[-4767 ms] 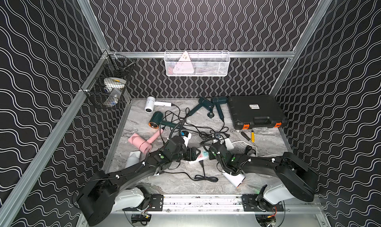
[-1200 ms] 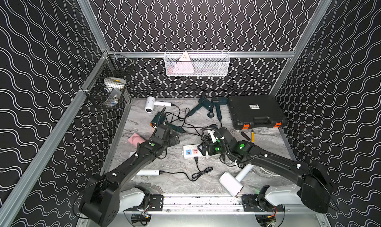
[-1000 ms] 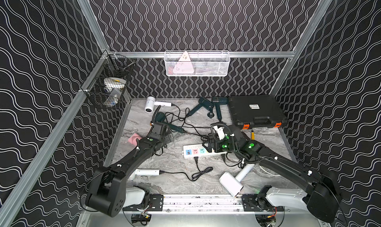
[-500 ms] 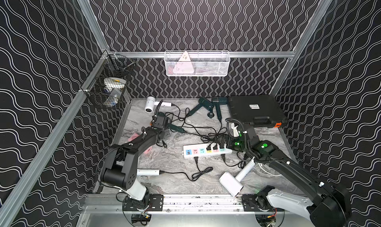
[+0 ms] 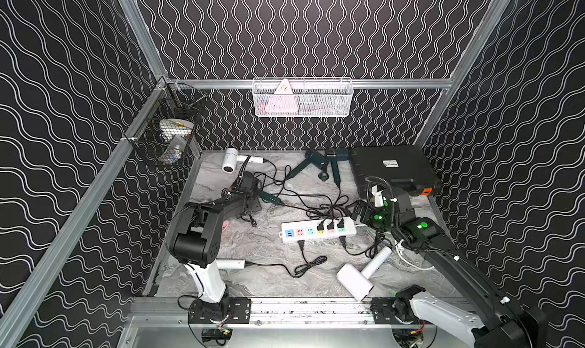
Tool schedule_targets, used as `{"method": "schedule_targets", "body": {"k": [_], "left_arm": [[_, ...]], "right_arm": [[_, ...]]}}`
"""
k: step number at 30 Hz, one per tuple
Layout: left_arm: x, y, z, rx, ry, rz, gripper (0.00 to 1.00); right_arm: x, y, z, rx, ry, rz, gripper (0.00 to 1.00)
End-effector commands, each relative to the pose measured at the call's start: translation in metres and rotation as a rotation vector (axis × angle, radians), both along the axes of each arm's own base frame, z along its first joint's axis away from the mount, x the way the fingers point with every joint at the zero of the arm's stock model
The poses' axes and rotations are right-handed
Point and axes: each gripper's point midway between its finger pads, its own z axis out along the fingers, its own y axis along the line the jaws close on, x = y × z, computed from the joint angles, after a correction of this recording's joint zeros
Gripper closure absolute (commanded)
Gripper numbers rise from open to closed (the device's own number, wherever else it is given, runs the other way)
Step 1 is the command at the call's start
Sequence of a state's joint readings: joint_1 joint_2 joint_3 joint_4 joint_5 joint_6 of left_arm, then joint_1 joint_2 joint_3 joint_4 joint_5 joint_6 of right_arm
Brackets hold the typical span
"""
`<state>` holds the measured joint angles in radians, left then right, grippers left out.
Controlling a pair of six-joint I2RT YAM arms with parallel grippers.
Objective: Charge the blow dryers
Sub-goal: Pick up the plug from the center of the board.
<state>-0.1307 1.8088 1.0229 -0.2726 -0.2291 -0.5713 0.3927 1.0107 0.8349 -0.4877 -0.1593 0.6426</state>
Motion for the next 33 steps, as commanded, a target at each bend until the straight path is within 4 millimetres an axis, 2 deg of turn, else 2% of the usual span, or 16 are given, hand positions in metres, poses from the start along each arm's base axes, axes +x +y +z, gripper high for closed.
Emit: {"method": "schedule_targets", "body": {"k": [1, 4, 8, 14, 16, 22, 24, 28, 33], "left_arm": [[0.009, -0.005, -0.004, -0.033, -0.015, -0.016, 0.37], [0.011, -0.008, -0.01, -0.049, -0.008, -0.021, 0.44], [0.013, -0.009, -0.008, -0.058, -0.023, -0.023, 0.58], [0.017, -0.016, 0.006, -0.099, -0.076, -0.046, 0.93], [0.019, -0.022, 0.017, -0.13, -0.113, -0.063, 1.0], [0.023, -0.052, 0.066, -0.226, -0.26, -0.161, 1.0], [0.024, -0.068, 0.083, -0.251, -0.308, -0.213, 1.0], [0.023, -0.11, 0.117, -0.327, -0.42, -0.358, 1.0], [0.01, -0.169, 0.155, -0.415, -0.549, -0.596, 1.0]], "right_arm": [[-0.002, -0.002, -0.001, 0.011, 0.013, -0.005, 0.01], [0.0, -0.001, -0.002, 0.023, 0.012, -0.003, 0.01], [0.003, 0.001, -0.006, 0.029, 0.027, 0.003, 0.01], [0.004, 0.006, -0.012, 0.042, 0.036, 0.019, 0.01], [0.004, 0.008, -0.014, 0.045, 0.033, 0.037, 0.01], [0.004, 0.017, -0.014, 0.044, 0.028, 0.109, 0.01], [0.003, 0.024, -0.011, 0.061, 0.026, 0.154, 0.01], [-0.001, 0.041, -0.001, 0.118, 0.018, 0.255, 0.08], [-0.004, 0.058, 0.006, 0.183, 0.035, 0.349, 0.19]]}}
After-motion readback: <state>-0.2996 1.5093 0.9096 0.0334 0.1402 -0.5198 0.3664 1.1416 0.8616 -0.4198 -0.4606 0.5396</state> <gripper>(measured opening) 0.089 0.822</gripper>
